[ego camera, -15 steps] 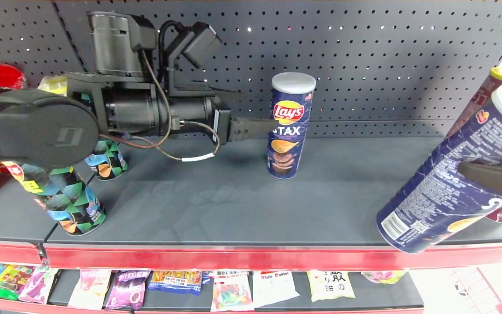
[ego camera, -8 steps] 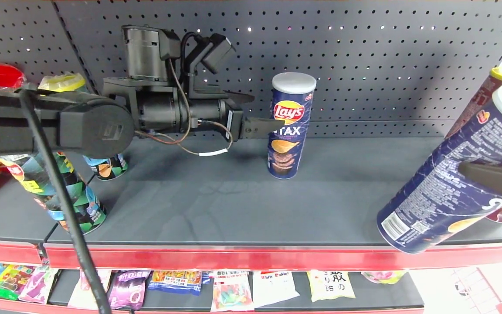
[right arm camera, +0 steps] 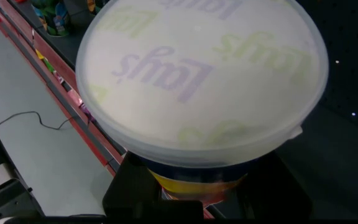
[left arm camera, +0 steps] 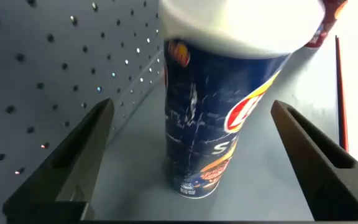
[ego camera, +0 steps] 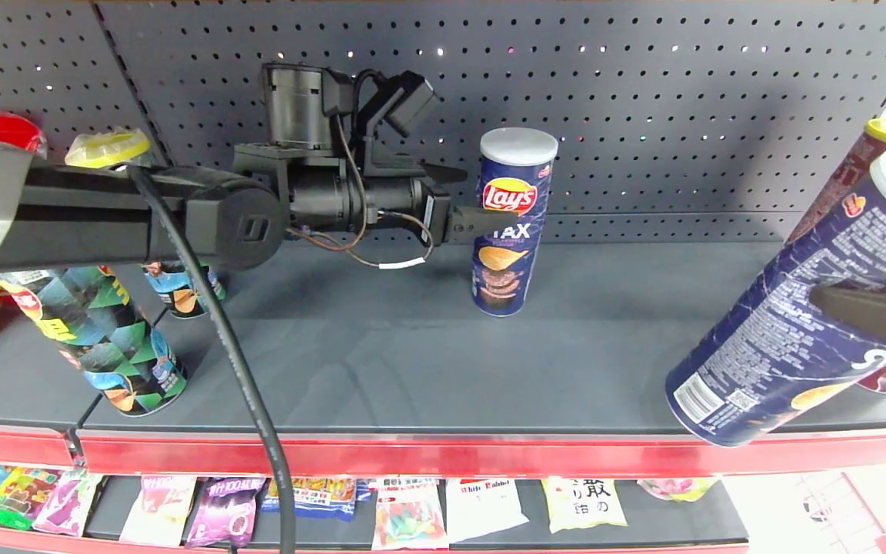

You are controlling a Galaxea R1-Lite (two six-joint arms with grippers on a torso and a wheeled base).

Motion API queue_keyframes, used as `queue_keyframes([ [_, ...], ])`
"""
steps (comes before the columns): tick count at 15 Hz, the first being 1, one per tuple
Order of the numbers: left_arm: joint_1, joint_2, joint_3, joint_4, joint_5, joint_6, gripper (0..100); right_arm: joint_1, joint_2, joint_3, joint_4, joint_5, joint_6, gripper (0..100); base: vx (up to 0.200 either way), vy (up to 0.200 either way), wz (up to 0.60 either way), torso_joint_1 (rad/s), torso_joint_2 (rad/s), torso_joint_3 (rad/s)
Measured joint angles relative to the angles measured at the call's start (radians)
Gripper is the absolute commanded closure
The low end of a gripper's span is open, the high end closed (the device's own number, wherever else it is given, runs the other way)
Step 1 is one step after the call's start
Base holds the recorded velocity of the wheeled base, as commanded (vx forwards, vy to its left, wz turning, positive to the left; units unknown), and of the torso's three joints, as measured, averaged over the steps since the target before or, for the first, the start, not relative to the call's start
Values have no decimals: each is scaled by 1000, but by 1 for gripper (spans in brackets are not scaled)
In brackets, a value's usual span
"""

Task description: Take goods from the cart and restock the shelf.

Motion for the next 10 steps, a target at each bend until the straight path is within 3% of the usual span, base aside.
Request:
queue_keyframes([
  [10, -27, 104, -131, 4, -29, -1, 0, -2, 4, 2, 0, -9, 0, 100, 0, 0, 0, 0, 0, 0],
])
